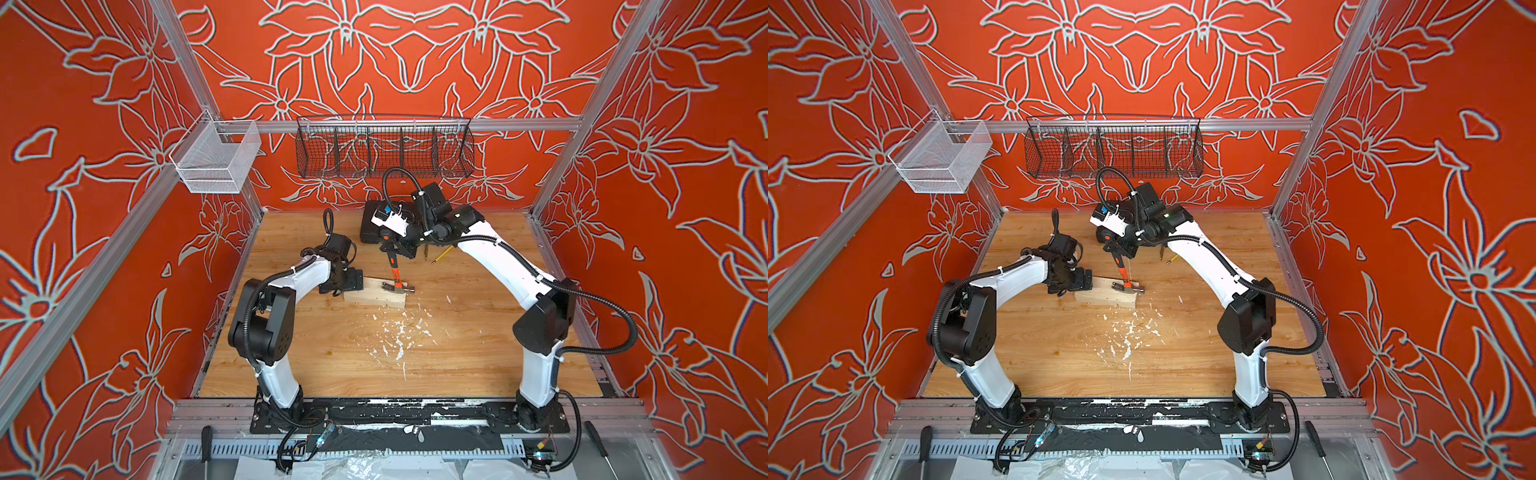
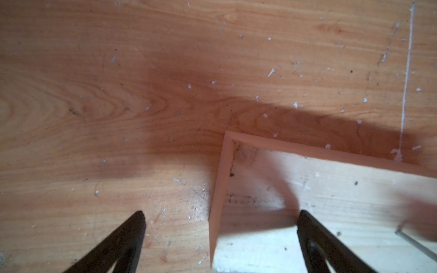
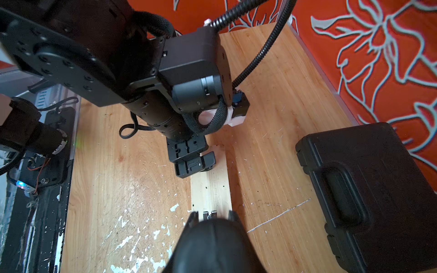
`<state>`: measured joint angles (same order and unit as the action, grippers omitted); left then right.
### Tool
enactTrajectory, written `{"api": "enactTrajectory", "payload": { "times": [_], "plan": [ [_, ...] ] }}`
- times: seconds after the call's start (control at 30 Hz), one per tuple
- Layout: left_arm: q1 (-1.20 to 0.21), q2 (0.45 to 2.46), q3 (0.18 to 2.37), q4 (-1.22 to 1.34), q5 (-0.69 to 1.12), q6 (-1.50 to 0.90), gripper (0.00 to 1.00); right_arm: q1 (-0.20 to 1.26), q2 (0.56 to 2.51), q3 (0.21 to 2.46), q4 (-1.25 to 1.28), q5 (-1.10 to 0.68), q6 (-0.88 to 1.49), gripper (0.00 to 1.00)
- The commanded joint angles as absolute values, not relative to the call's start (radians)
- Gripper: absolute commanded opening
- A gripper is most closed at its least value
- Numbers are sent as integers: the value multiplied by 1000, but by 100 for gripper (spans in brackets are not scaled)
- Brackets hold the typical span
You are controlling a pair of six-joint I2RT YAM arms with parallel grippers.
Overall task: Use a claw hammer to pull out a nail
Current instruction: Remove the nail from the mounting plate.
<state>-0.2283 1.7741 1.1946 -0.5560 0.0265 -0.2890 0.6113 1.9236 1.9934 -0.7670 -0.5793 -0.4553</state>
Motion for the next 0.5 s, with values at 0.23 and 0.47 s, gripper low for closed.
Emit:
{"api": "enactTrajectory", "payload": {
  "times": [0.23, 0.47],
  "plan": [
    [-255, 1824, 1180, -586, 5, -291, 97, 618, 1833, 1894, -577, -588, -451, 0],
    [-270, 1834, 1185, -593, -12, -285, 97, 618, 1847, 1917, -569, -616, -469, 0]
  ]
}}
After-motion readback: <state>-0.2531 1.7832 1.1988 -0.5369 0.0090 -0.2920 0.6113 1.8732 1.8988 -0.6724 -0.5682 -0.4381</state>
